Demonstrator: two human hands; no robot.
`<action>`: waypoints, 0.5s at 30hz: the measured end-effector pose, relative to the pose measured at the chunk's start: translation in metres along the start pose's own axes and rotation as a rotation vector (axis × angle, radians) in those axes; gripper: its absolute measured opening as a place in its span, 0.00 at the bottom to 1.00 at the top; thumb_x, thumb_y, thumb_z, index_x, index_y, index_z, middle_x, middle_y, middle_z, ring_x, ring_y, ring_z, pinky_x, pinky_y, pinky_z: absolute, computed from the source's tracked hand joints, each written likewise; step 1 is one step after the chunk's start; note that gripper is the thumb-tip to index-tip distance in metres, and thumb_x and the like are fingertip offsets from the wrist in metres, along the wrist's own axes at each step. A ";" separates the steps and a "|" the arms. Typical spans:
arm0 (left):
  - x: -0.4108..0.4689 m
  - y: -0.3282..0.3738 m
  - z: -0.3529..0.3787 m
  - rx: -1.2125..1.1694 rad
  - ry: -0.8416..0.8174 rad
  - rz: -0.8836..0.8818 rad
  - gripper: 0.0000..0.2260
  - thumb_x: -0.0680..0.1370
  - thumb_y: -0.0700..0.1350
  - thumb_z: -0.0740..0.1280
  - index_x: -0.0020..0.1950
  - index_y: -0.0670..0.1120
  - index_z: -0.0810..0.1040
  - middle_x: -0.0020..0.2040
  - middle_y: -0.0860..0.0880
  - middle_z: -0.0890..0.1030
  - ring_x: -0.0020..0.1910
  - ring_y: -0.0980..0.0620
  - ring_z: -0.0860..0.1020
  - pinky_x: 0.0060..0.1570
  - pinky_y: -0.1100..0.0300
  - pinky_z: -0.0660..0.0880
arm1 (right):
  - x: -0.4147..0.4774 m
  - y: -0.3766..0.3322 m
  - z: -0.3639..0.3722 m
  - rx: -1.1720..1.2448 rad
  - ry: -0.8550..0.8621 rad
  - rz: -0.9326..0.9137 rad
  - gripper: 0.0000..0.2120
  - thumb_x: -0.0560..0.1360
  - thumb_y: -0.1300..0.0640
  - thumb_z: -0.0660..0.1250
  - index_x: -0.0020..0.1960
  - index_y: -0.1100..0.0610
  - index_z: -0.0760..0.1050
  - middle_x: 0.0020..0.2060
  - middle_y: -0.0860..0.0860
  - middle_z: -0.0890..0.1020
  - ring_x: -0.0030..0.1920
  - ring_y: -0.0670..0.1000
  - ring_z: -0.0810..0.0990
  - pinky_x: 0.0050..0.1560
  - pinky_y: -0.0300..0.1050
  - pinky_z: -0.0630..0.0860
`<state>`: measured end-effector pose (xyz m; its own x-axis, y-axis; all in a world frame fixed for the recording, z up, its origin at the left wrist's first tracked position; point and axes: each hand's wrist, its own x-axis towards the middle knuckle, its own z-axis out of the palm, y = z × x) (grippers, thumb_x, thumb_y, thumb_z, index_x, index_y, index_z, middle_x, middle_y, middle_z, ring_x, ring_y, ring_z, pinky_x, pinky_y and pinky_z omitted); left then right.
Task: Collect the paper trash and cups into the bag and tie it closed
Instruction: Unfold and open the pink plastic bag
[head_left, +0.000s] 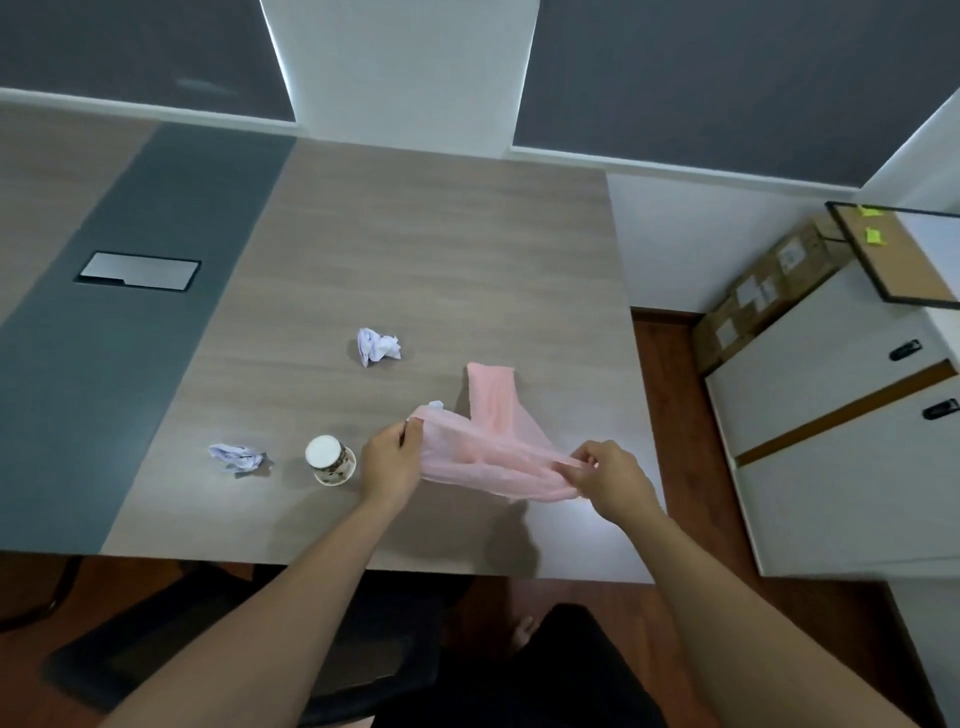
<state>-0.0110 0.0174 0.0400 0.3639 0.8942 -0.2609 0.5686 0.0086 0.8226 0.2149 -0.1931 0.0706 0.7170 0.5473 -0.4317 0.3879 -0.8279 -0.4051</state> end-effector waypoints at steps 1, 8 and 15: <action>0.000 -0.001 -0.002 -0.003 -0.001 0.015 0.22 0.87 0.48 0.64 0.34 0.46 0.66 0.30 0.51 0.68 0.34 0.46 0.68 0.37 0.49 0.67 | -0.001 0.002 0.002 -0.006 0.027 0.032 0.09 0.82 0.46 0.74 0.51 0.52 0.85 0.43 0.50 0.86 0.41 0.53 0.83 0.43 0.52 0.81; -0.002 0.010 0.001 -0.107 -0.122 0.187 0.22 0.87 0.46 0.68 0.33 0.48 0.67 0.30 0.57 0.65 0.30 0.59 0.63 0.32 0.59 0.62 | -0.023 -0.036 0.028 -0.030 -0.036 -0.074 0.33 0.80 0.37 0.68 0.81 0.45 0.65 0.77 0.51 0.71 0.74 0.57 0.74 0.76 0.65 0.70; -0.005 0.033 0.011 -0.151 -0.204 0.237 0.17 0.85 0.47 0.69 0.37 0.49 0.77 0.30 0.51 0.74 0.32 0.49 0.72 0.38 0.50 0.72 | -0.023 -0.072 0.047 0.241 0.034 -0.206 0.10 0.88 0.48 0.64 0.49 0.48 0.77 0.43 0.46 0.85 0.44 0.51 0.83 0.41 0.44 0.74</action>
<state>0.0140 0.0079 0.0630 0.6216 0.7714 -0.1365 0.3404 -0.1091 0.9339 0.1438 -0.1400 0.0720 0.6581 0.6928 -0.2950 0.3814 -0.6445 -0.6627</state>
